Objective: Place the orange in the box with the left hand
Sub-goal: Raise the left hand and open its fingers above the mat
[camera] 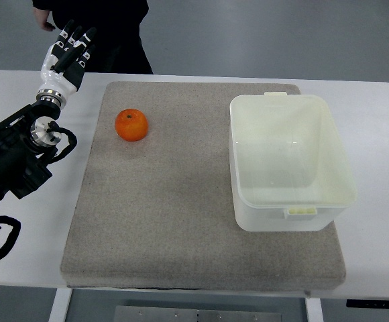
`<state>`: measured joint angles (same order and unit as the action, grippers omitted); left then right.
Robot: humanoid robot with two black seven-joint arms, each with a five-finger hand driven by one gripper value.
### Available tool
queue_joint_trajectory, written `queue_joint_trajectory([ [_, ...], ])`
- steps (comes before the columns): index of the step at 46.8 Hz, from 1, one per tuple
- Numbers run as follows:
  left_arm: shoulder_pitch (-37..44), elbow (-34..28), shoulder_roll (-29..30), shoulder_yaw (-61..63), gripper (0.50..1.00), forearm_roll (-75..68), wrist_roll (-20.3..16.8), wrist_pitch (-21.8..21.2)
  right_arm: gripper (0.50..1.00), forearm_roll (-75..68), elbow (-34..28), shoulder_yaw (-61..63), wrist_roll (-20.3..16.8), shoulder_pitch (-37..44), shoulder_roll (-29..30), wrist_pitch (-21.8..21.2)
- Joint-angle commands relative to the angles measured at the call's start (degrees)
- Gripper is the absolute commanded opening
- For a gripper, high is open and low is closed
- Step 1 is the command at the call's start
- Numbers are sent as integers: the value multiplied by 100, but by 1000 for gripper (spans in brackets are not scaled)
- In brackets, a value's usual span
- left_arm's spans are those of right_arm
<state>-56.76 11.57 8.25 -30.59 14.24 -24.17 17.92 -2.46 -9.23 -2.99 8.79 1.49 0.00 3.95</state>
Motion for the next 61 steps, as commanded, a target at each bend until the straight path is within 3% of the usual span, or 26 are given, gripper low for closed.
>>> queue_joint_trajectory([
  [1,7,3,1,9,994,-9,-9,-8,926,0,0,0,0,0,0,0],
  [61,-134,65,273,97,994,-106,9,-34,926,0,0,0,0,0,0,0],
])
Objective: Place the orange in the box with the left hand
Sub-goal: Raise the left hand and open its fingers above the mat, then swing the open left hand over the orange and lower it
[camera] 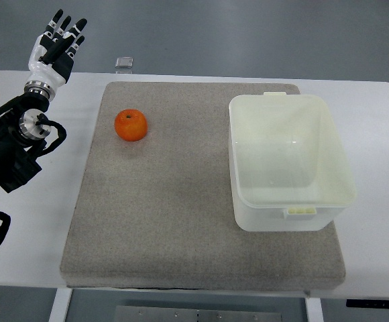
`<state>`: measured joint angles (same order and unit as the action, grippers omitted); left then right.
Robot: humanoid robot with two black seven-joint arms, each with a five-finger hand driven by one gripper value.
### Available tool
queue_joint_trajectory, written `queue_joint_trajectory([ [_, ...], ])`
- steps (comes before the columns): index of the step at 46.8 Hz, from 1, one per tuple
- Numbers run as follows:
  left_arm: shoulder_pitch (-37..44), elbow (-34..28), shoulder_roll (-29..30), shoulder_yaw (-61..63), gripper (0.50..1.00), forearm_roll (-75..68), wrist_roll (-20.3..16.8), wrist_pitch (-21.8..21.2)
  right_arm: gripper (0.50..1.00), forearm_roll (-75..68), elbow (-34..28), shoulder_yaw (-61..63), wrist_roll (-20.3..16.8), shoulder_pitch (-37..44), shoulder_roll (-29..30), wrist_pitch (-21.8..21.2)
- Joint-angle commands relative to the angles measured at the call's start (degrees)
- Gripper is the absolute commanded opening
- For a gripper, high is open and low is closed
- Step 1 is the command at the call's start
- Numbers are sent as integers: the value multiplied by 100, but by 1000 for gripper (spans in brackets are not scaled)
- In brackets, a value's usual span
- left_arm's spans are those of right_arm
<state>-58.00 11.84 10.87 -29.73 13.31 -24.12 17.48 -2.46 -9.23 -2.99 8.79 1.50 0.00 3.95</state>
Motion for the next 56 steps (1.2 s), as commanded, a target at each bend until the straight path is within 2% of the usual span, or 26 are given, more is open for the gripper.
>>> queue_joint_trajectory([
  [1,-1,64,20,11,994,-13,4,10,926,0,0,0,0,0,0,0],
  [14,-71,144,108,459,994,-417,48,124,926,0,0,0,0,0,0,0],
  [22,-194,275,327,1004,994,-645,57,536,926,0,0,0,0,0,0,0],
  [27,-229,416,407,1364,994,-970,65,651,926,0,0,0,0,0,0,0],
  [37,-308,802,556,1602,994,-2393,65,704,926,0,0,0,0,0,0,0],
  [51,-730,891,908,1611,994,-5284,74,1433,926,0,0,0,0,0,0,0],
  [56,-783,1040,1004,1619,992,-6172,65,1460,926,0,0,0,0,0,0,0],
])
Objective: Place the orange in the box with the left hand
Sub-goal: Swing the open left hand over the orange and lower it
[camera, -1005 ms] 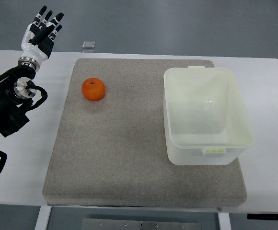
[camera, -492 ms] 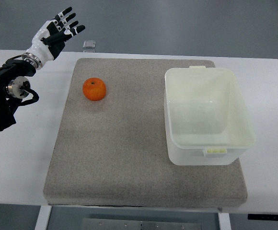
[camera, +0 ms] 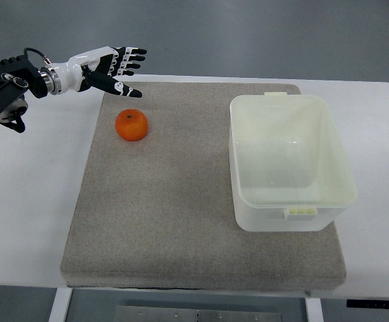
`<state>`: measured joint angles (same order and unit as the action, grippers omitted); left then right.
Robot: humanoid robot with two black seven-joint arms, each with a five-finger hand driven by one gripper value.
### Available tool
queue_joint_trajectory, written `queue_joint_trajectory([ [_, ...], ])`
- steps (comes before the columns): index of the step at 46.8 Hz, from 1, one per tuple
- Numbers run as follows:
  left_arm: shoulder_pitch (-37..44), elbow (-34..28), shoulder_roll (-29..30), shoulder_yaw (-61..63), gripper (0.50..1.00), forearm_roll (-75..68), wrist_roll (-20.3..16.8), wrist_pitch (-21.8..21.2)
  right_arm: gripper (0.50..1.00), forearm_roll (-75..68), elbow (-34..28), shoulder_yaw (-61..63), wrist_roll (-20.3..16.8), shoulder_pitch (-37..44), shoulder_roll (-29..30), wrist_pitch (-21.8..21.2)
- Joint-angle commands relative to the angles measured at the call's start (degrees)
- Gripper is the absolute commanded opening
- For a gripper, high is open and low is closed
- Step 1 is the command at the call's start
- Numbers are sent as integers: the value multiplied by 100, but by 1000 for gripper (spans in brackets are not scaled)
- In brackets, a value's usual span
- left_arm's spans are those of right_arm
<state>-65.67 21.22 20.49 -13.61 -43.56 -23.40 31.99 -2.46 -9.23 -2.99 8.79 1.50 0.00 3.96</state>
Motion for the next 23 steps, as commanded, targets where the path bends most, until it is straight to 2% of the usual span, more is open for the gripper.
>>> queue_joint_trajectory([
  [1,-24,136,51,7,992,-652,-7,0,926,0,0,0,0,-1,0,0],
  [10,-218,400,209,-1,990,-2111,-77,-201,926,0,0,0,0,-1,0,0],
  [13,-253,558,236,7,990,-2586,-104,-438,926,0,0,0,0,-1,0,0],
  [19,-315,848,341,7,990,-3632,-534,-1159,926,0,0,0,0,-1,0,0],
  [23,-314,1050,385,16,990,-4046,-763,-1213,926,0,0,0,0,-1,0,0],
])
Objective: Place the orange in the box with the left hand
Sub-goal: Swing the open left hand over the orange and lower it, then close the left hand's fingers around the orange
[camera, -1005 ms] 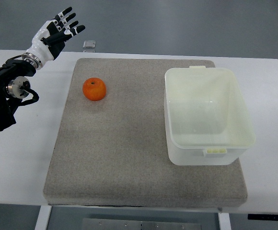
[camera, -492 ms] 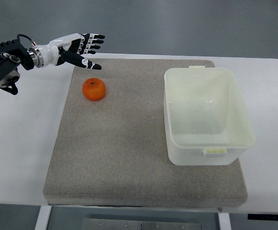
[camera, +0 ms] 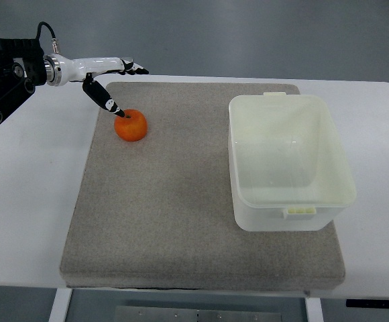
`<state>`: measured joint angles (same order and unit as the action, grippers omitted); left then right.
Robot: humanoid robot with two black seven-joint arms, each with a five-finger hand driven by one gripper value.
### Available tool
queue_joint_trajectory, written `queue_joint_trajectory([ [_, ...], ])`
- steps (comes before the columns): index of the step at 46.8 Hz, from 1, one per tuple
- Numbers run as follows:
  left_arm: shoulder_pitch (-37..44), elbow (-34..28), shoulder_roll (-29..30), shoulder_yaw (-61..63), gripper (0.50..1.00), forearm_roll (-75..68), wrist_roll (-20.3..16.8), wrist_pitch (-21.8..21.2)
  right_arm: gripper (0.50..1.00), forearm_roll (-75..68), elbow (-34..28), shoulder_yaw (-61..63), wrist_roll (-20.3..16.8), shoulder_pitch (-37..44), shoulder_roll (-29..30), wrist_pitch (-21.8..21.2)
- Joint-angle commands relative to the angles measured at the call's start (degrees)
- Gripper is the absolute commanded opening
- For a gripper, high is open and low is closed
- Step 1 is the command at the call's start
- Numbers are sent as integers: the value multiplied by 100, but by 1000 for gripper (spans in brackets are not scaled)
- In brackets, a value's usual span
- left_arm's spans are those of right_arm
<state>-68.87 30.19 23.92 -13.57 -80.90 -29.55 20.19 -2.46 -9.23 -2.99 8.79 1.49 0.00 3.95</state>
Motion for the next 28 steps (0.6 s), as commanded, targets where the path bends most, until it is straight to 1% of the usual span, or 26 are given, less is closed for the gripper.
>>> queue_joint_trajectory([
  [1,-3,206,69,30,992,-374,-157,-24,926,0,0,0,0,1,0,0],
  [5,-144,373,95,179,992,-427,-183,90,926,0,0,0,0,1,0,0],
  [10,-302,478,174,460,992,-409,-245,564,926,0,0,0,0,1,0,0],
  [13,-329,487,201,478,992,-418,-350,749,926,0,0,0,0,1,0,0],
  [17,-311,487,201,505,990,-453,-491,740,926,0,0,0,0,1,0,0],
  [20,-320,479,201,610,988,-515,-526,714,926,0,0,0,0,1,0,0],
  [28,-311,461,209,909,984,-778,-545,354,926,0,0,0,0,1,0,0],
])
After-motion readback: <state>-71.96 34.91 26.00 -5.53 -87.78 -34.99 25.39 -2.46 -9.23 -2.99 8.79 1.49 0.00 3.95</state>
